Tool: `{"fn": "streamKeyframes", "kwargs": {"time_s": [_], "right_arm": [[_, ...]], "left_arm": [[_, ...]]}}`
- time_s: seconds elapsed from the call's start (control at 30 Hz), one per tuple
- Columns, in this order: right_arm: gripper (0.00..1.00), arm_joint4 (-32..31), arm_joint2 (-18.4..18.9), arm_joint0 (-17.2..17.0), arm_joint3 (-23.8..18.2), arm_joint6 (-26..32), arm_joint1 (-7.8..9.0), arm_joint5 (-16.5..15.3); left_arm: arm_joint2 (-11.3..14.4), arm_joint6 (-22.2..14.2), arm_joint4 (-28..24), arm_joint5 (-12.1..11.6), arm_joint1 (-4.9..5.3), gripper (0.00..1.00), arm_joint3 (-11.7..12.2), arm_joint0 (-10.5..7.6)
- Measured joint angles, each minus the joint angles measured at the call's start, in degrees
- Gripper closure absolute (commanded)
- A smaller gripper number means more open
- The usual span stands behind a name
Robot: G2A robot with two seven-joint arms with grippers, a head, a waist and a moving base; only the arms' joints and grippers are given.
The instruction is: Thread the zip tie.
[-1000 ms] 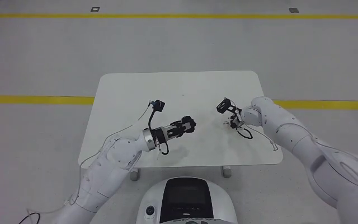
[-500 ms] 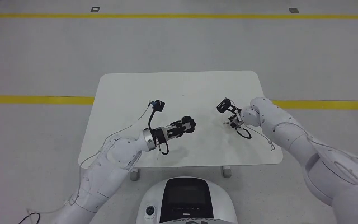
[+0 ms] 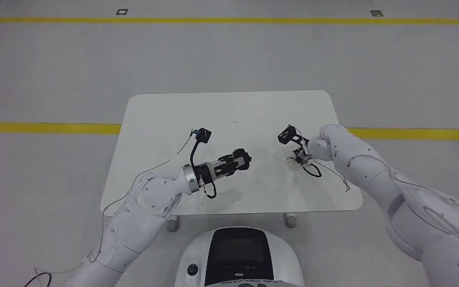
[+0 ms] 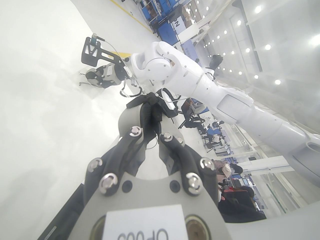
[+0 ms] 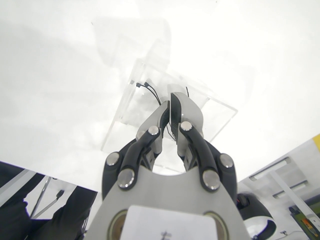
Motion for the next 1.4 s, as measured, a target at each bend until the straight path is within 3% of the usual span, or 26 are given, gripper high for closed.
{"fn": "streamKeyframes", "kwargs": {"time_s": [0.73, 1.4], "right_arm": [[0.86, 0.8, -0.4, -0.2, -3.9, 0.3, 1.91, 0.0], [0.98, 0.7, -0.4, 0.1, -1.8, 0.5, 1.08, 0.0]], "left_arm": [[0.0, 0.0, 0.0, 0.0, 0.0, 1.0, 0.0, 0.0], [0.0, 0.0, 0.0, 0.0, 0.0, 1.0, 0.0, 0.0]]}}
